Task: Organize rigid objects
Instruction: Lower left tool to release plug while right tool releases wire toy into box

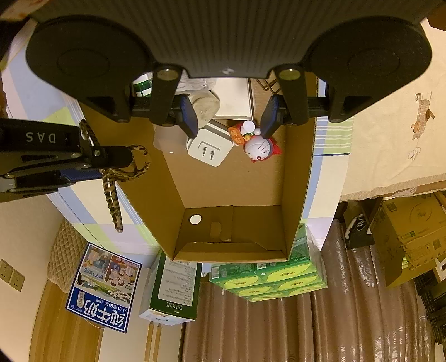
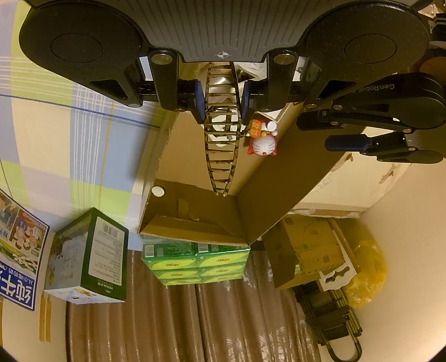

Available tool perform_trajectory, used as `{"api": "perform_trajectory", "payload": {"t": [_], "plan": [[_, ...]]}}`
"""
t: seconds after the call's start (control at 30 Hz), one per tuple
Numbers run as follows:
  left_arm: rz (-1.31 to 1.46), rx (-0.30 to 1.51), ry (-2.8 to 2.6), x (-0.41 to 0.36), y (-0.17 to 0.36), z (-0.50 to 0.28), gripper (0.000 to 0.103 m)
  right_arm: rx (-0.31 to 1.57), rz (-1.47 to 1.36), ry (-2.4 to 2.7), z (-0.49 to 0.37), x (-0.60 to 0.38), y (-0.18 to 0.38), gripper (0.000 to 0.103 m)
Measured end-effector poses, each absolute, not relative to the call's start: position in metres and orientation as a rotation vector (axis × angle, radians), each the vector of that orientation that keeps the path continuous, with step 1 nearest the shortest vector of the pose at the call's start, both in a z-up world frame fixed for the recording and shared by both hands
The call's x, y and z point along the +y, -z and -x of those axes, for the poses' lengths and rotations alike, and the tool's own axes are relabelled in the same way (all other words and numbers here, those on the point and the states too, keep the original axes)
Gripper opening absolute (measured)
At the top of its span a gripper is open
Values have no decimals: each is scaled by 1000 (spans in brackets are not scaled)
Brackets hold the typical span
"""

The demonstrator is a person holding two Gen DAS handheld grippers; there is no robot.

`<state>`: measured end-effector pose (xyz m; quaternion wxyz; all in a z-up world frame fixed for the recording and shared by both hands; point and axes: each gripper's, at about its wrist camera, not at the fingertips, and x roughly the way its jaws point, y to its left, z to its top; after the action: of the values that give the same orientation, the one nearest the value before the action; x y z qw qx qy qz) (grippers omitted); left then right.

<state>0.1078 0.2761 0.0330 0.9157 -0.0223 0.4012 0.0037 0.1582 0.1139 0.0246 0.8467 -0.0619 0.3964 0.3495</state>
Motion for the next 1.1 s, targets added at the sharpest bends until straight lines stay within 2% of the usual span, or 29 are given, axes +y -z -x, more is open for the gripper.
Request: {"api": "perform_trajectory", "payload": {"t": [1.1], "plan": [[47, 827, -3, 278, -30, -112, 44, 839, 115, -709, -164, 120, -22, 23]]}}
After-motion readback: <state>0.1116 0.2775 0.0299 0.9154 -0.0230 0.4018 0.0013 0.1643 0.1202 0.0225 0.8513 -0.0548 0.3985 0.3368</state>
